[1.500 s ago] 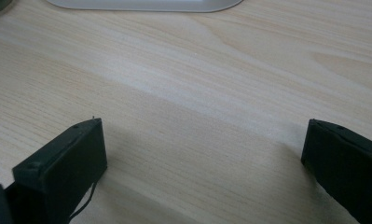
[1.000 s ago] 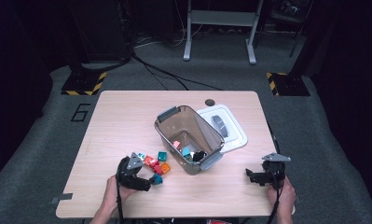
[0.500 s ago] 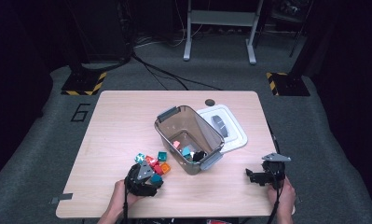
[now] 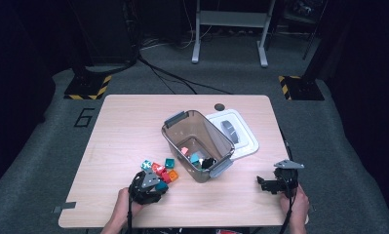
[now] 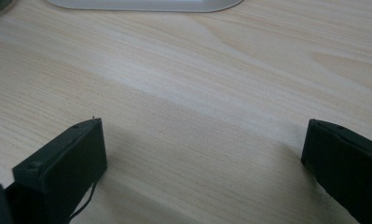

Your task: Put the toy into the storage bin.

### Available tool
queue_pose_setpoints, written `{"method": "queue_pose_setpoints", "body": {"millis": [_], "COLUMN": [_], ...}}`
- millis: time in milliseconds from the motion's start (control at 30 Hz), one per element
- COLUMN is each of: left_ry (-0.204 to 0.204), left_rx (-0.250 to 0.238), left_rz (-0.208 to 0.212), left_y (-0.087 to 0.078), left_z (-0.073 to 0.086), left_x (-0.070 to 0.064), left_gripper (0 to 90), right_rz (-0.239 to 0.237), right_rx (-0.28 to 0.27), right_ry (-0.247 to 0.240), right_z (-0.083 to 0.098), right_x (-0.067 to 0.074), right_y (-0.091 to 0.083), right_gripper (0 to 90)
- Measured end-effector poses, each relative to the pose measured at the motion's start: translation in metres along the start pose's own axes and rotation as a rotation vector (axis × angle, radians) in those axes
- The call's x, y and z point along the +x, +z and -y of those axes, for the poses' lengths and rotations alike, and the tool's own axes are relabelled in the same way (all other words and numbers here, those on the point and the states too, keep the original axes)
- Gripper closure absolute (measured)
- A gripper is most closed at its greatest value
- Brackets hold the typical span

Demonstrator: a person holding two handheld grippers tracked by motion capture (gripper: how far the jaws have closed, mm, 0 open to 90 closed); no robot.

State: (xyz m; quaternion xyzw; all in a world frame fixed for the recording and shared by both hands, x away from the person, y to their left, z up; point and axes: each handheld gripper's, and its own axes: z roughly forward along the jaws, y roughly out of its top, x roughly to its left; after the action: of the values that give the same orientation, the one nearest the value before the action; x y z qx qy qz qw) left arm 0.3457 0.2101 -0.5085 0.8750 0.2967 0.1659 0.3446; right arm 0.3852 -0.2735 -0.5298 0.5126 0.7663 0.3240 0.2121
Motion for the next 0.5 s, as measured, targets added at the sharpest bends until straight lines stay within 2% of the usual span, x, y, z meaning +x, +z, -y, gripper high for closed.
{"method": "queue_pose_setpoints", "body": {"millis": [200,400,500], "left_ry": [-0.025,-0.065,-0.07], "left_rx": [-0.003,-0.032,-0.038], "left_rz": [0.0,-0.01,-0.014], "left_y": [-0.008,-0.018,-0.024], "left_z": [0.0,-0.002,-0.005], "left_x": [0.006,0.016,0.023], "left_gripper": [55.5,55.6,55.6], "right_rz": [0.007,0.001,0.0], "right_rx": [-0.003,0.0,0.0], "right_ry": [0.006,0.001,0.001], "right_z": [0.0,0.0,0.0], "right_x": [0.0,0.0,0.0], "right_y": [0.0,0.0,0.0], "right_gripper": [0.0,0.0,0.0]}}
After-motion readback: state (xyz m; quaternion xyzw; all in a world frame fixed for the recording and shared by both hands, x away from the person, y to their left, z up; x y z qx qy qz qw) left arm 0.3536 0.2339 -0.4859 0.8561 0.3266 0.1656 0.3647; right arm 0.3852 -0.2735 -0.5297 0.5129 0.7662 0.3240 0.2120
